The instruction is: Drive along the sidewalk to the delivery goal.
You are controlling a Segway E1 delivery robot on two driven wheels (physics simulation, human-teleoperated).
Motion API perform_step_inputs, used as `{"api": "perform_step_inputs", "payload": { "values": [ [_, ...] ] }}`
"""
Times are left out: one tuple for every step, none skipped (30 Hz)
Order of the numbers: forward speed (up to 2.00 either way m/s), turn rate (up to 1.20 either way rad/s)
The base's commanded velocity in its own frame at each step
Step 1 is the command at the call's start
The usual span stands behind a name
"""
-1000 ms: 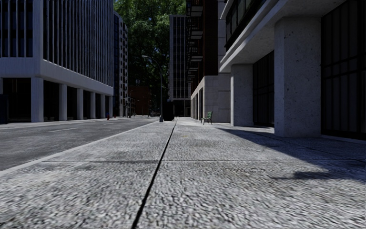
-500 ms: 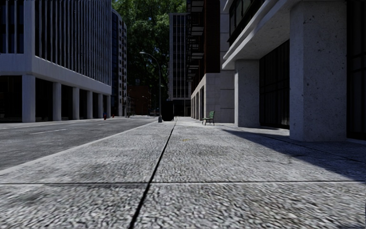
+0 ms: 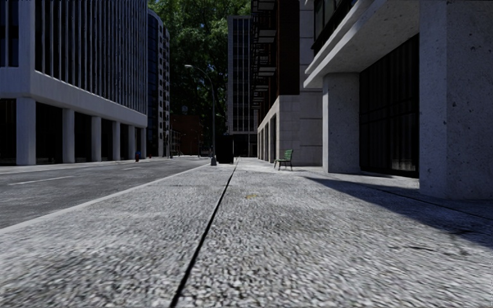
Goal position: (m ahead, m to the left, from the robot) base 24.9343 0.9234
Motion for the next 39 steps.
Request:
{"api": "perform_step_inputs", "payload": {
  "values": [
    [2.0,0.0],
    [2.0,0.0],
    [2.0,0.0],
    [2.0,0.0],
    [2.0,0.0],
    [2.0,0.0],
    [2.0,0.0],
    [2.0,0.0],
    [2.0,0.0],
    [2.0,0.0],
    [2.0,0.0],
    [2.0,0.0],
    [2.0,0.0],
    [2.0,0.0],
    [2.0,0.0],
    [2.0,0.0],
    [2.0,0.0],
    [2.0,0.0],
    [2.0,0.0],
    [2.0,0.0],
    [2.0,0.0],
    [2.0,0.0],
    [2.0,0.0],
    [2.0,0.0],
    [2.0,0.0],
    [2.0,0.0],
    [2.0,0.0],
    [2.0,0.0],
    [2.0,0.0],
    [2.0,0.0],
    [2.0,0.0],
    [2.0,0.0],
    [2.0,0.0],
    [2.0,0.0],
    [2.0,0.0],
    [2.0,0.0],
    [2.0,0.0],
    [2.0,0.0],
    [2.0,0.0]
  ]
}}
